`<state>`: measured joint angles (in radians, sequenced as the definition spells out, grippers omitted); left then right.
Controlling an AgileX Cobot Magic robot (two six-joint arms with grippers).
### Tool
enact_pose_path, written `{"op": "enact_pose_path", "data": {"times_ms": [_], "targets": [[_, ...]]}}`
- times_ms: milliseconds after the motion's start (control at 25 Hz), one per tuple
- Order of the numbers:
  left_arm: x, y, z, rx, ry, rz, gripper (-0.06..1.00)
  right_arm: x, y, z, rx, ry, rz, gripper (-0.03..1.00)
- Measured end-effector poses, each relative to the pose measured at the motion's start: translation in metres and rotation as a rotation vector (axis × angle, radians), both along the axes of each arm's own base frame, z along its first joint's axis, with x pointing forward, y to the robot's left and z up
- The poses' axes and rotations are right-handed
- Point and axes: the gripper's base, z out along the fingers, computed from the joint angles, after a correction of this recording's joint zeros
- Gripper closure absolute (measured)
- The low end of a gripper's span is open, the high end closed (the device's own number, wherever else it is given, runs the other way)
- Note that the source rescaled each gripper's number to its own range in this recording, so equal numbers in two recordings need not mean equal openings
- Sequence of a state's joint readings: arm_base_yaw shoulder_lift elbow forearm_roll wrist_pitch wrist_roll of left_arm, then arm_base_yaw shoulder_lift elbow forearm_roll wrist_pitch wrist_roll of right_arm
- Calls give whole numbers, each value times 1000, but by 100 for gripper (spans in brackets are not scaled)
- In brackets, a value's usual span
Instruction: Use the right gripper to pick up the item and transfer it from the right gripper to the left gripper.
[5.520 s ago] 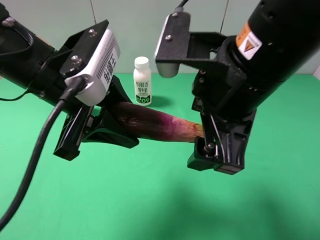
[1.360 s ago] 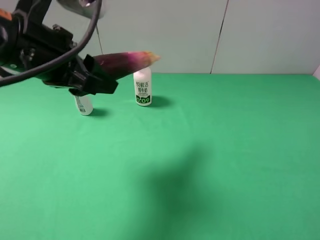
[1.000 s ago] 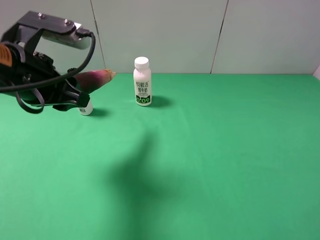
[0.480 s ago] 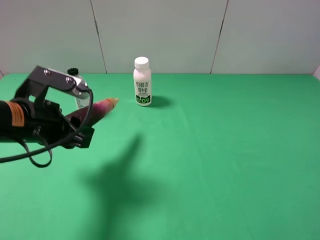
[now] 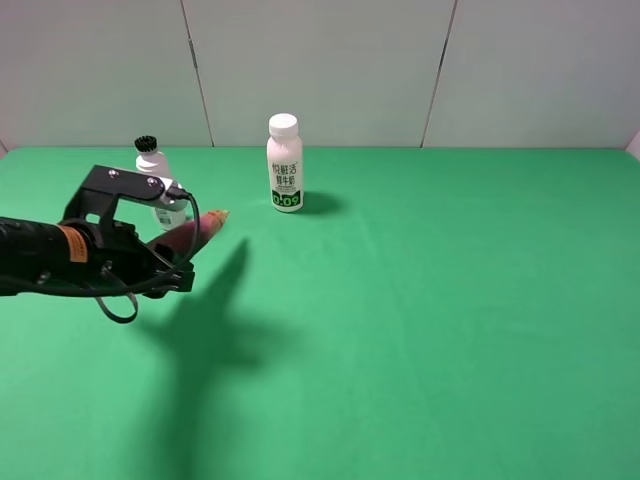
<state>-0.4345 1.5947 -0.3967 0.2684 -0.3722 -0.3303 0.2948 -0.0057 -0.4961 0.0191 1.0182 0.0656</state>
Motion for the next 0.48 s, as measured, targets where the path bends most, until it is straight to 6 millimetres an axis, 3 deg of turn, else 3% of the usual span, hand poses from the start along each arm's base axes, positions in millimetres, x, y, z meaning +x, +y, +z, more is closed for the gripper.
{"op": "enact_pose_path", "data": {"times_ms": [280,480], "targets": [[3,-5,-32,-12,43,-11,94,0,0,0,0,-1,0,-3],[6,-7,-32,-36,15,-15,94,0,0,0,0,0,0,-3]]}}
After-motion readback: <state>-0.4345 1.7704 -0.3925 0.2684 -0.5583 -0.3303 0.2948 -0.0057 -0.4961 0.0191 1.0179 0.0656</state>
